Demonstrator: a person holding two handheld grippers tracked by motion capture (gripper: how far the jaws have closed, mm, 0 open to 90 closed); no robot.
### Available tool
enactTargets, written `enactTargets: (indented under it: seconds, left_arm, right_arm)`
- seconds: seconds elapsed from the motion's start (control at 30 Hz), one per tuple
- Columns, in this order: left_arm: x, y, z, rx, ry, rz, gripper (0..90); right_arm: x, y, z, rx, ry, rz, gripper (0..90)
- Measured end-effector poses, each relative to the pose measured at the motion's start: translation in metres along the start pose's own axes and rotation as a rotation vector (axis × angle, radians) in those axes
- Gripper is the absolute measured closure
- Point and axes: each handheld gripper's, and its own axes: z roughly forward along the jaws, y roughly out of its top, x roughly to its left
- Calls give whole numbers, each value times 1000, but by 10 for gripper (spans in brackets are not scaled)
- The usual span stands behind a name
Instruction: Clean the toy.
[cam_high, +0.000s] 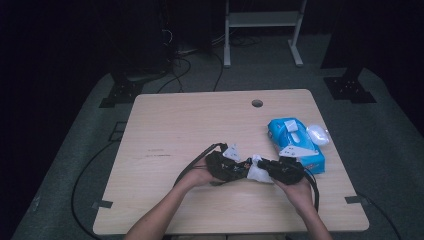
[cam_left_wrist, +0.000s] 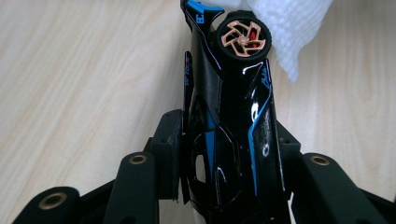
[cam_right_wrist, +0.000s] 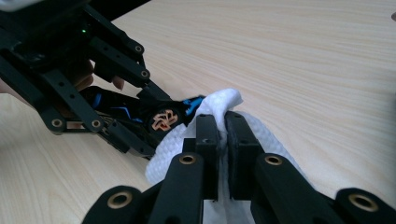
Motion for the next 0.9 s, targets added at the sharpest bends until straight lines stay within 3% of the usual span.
enactTargets:
  seconds: [0.2, 0.3, 0.4, 0.63, 0.9]
  left_arm:
    - [-1, -1, -10, -67, -10, -8, 566]
    - [0, -5, -15, -143, -35, -38, 566]
    - [1, -7, -20, -178, -44, -47, 566]
    - [-1, -10, -31, -204, -40, -34, 566]
    - [-1, -18, -38, -264, -41, -47, 568]
  right_arm:
    - [0, 2, 0, -16, 39, 29, 844]
    - [1, 6, -1, -48, 77, 60, 845]
    - [4, 10, -3, -76, 100, 73, 847]
    - [19, 28, -5, -124, 153, 37, 848]
    - [47, 53, 0, -106, 167, -85, 847]
